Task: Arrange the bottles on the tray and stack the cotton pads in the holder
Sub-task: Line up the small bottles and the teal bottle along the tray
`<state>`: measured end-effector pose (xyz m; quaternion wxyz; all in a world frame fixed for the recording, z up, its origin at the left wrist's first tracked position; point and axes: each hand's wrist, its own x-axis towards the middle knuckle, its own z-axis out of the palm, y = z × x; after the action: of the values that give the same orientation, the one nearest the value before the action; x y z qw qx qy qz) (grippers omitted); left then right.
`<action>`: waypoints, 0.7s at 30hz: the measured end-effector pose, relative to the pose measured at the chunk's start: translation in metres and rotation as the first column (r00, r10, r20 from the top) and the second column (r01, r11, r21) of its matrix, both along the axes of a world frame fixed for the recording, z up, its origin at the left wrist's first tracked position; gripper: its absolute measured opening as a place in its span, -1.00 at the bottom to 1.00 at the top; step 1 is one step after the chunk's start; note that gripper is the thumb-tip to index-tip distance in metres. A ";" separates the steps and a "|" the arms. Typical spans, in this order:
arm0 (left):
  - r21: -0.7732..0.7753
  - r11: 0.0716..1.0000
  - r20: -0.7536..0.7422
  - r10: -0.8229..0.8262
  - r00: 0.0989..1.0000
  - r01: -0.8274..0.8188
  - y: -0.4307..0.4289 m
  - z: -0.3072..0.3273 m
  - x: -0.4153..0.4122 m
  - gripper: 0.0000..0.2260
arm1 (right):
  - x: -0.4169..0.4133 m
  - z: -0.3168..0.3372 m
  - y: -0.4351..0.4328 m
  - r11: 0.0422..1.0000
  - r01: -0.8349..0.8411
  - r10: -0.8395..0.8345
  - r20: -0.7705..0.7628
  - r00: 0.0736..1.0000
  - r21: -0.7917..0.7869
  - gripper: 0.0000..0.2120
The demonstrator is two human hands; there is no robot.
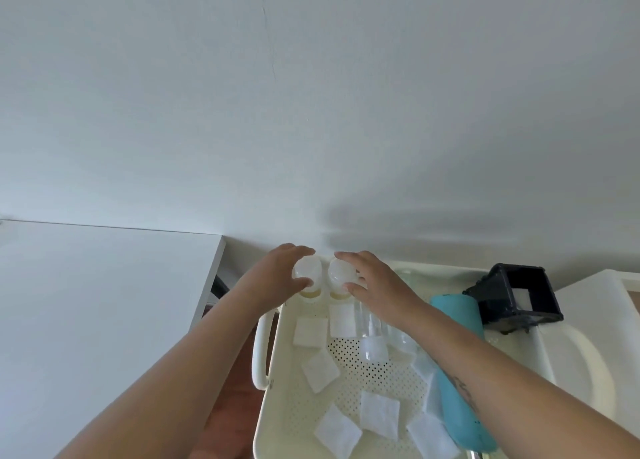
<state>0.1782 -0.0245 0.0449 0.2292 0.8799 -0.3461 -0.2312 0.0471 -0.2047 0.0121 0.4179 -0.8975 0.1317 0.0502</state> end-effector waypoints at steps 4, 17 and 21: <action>-0.050 0.999 -0.005 0.002 1.000 -0.003 0.001 -0.006 0.003 -0.54 | 0.000 -0.005 0.006 0.998 0.060 -0.061 0.055 0.997 0.007 -0.53; -0.126 0.992 -0.014 0.003 1.000 -0.005 0.005 -0.013 0.004 -0.52 | -0.003 -0.019 0.015 0.987 0.151 -0.157 0.121 0.980 0.057 -0.51; -0.115 0.993 0.006 0.003 1.000 -0.002 0.005 -0.011 0.000 -0.49 | -0.005 -0.021 0.017 0.981 0.175 -0.185 0.119 0.976 0.089 -0.45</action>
<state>0.1779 -0.0195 0.0336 0.2789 0.8664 -0.3584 -0.2077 0.0422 -0.1878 -0.0086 0.4628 -0.8664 0.1835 -0.0396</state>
